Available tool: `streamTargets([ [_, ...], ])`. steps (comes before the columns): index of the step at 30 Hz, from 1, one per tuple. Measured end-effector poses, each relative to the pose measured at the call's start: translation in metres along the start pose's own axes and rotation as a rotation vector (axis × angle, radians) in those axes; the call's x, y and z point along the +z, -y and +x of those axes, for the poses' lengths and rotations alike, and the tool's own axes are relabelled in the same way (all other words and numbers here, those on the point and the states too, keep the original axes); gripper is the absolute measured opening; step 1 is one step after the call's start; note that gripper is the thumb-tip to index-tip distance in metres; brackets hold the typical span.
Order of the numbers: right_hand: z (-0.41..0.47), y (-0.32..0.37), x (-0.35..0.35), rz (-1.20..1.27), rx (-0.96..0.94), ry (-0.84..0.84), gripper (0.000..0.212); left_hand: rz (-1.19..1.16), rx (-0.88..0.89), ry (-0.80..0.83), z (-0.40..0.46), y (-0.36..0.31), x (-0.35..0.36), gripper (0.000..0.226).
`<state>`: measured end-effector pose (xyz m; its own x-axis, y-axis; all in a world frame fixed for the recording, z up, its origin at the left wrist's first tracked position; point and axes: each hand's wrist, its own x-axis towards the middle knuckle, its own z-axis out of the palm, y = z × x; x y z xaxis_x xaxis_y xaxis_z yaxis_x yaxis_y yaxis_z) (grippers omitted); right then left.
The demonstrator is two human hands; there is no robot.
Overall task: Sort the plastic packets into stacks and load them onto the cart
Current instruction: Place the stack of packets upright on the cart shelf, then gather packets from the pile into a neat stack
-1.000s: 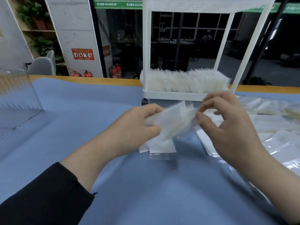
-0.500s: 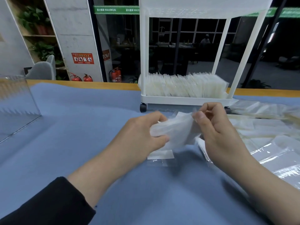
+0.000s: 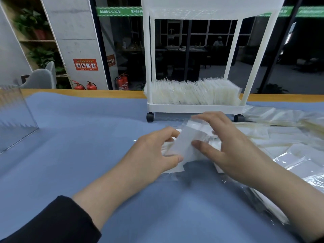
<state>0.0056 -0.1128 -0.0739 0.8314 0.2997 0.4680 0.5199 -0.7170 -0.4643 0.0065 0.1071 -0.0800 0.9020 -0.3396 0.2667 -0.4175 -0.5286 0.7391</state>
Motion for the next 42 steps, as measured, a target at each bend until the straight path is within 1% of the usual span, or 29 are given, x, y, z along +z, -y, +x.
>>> streamTargets([
  [2, 0.003, 0.003, -0.004, -0.006, -0.081, -0.081, 0.029, -0.008, -0.018, 0.01, 0.0, 0.001, 0.0, 0.026],
  [4, 0.003, 0.006, -0.006, -0.012, -0.088, -0.155, 0.008, -0.002, -0.046, 0.001, 0.0, 0.002, -0.002, 0.027],
  [5, 0.003, 0.005, -0.006, 0.002, -0.057, -0.175, 0.008, -0.001, -0.061, -0.006, 0.0, 0.003, -0.002, 0.027],
  [7, 0.001, 0.003, -0.007, 0.099, 0.064, -0.178, 0.017, -0.006, -0.081, -0.019, 0.001, 0.004, -0.005, 0.027],
  [9, 0.001, 0.004, -0.011, 0.239, 0.193, -0.189, 0.016, -0.019, -0.084, -0.021, 0.002, 0.005, -0.008, 0.025],
  [11, 0.001, 0.005, -0.017, 0.296, 0.256, -0.185, 0.014, -0.039, -0.067, -0.024, 0.003, 0.006, -0.009, 0.024],
  [14, 0.001, 0.008, -0.02, 0.242, 0.312, -0.026, 0.017, -0.092, -0.064, -0.047, 0.003, 0.006, -0.01, 0.026],
  [17, -0.001, 0.002, -0.013, 0.005, 0.344, 0.143, 0.015, -0.088, -0.081, -0.052, 0.004, 0.007, -0.007, 0.03],
  [18, -0.001, 0.001, -0.01, -0.065, 0.319, 0.143, 0.013, -0.098, -0.082, -0.057, 0.004, 0.007, -0.007, 0.03],
  [19, 0.0, -0.001, -0.007, -0.095, 0.276, 0.102, 0.012, -0.12, -0.079, -0.068, 0.004, 0.006, -0.006, 0.029],
  [20, 0.0, -0.001, -0.004, -0.091, 0.228, 0.036, 0.021, -0.139, -0.073, -0.078, 0.004, 0.006, -0.007, 0.027],
  [22, 0.0, -0.001, -0.002, -0.028, 0.156, -0.067, 0.05, -0.126, -0.057, -0.063, 0.003, 0.005, -0.007, 0.021],
  [23, 0.0, 0.0, -0.001, -0.002, 0.137, -0.058, 0.063, -0.097, -0.051, -0.037, 0.002, 0.005, -0.007, 0.02],
  [24, -0.002, 0.001, 0.0, 0.011, 0.133, -0.006, 0.069, -0.068, -0.044, -0.007, 0.001, 0.004, -0.007, 0.02],
  [25, -0.003, 0.002, 0.001, 0.004, 0.131, 0.063, 0.068, -0.051, -0.036, 0.018, 0.0, 0.003, -0.006, 0.022],
  [26, -0.005, 0.002, 0.003, -0.023, 0.119, 0.129, 0.062, -0.042, -0.028, 0.038, -0.001, 0.002, -0.005, 0.027],
  [28, -0.005, 0.003, 0.007, -0.089, 0.059, 0.187, 0.045, -0.011, -0.014, 0.077, -0.001, 0.001, -0.002, 0.038],
  [30, -0.002, 0.006, 0.007, -0.114, 0.018, 0.168, 0.028, 0.021, -0.008, 0.104, -0.001, -0.001, -0.001, 0.046],
  [32, 0.0, 0.008, 0.004, -0.086, 0.034, 0.113, 0.018, 0.017, -0.018, 0.091, 0.0, 0.001, -0.004, 0.048],
  [33, 0.0, 0.009, 0.002, -0.054, 0.05, 0.083, 0.016, 0.003, -0.03, 0.066, 0.0, 0.002, -0.006, 0.046],
  [35, -0.001, 0.012, -0.003, -0.022, 0.073, 0.042, 0.017, -0.021, -0.053, 0.006, 0.002, 0.006, -0.011, 0.032],
  [37, -0.001, 0.016, -0.008, -0.041, 0.097, 0.05, 0.018, -0.057, -0.063, -0.04, 0.004, 0.008, -0.014, 0.019],
  [40, 0.0, 0.023, -0.02, -0.166, 0.136, 0.148, 0.009, -0.074, -0.049, -0.068, 0.004, 0.004, -0.015, 0.02],
  [42, 0.003, 0.033, -0.03, -0.211, 0.147, 0.188, 0.015, -0.046, -0.009, -0.051, 0.003, -0.001, -0.018, 0.023],
])
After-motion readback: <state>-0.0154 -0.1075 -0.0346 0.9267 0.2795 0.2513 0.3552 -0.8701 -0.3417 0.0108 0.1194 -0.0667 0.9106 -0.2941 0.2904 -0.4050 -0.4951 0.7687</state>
